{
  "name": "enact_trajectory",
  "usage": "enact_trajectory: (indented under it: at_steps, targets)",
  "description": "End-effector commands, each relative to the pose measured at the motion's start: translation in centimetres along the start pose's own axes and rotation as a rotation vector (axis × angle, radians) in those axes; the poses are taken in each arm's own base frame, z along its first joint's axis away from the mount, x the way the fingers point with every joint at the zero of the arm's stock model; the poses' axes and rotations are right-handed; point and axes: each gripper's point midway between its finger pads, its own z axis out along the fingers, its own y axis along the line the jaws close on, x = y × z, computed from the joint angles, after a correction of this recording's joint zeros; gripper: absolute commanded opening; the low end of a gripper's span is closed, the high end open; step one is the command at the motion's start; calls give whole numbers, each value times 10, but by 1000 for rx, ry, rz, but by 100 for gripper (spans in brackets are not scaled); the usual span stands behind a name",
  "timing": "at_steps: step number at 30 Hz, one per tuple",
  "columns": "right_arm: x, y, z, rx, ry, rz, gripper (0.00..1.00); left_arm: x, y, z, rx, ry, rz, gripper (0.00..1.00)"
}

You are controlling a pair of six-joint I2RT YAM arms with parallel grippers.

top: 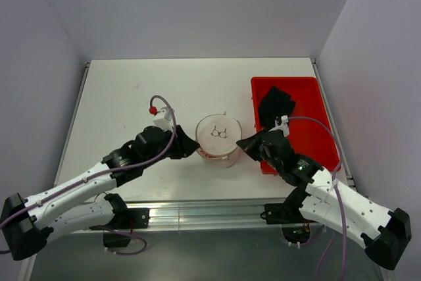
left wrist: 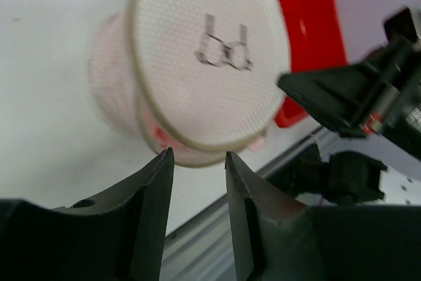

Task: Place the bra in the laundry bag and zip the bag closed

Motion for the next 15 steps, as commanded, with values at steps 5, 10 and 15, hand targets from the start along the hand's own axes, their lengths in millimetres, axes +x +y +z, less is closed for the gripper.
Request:
enact_trajectory:
  at_steps: [5, 10, 15]
  targets:
    - [-16, 38, -8, -50, -32, 15, 0, 13, -78, -29, 217, -25, 136, 41]
    - [-13, 38, -7, -47, -29, 17, 0, 58, -107, -18, 276, 80, 225, 39]
    - [-16, 37, -10, -33, -38, 10, 0, 82, -129, -6, 340, 129, 224, 35]
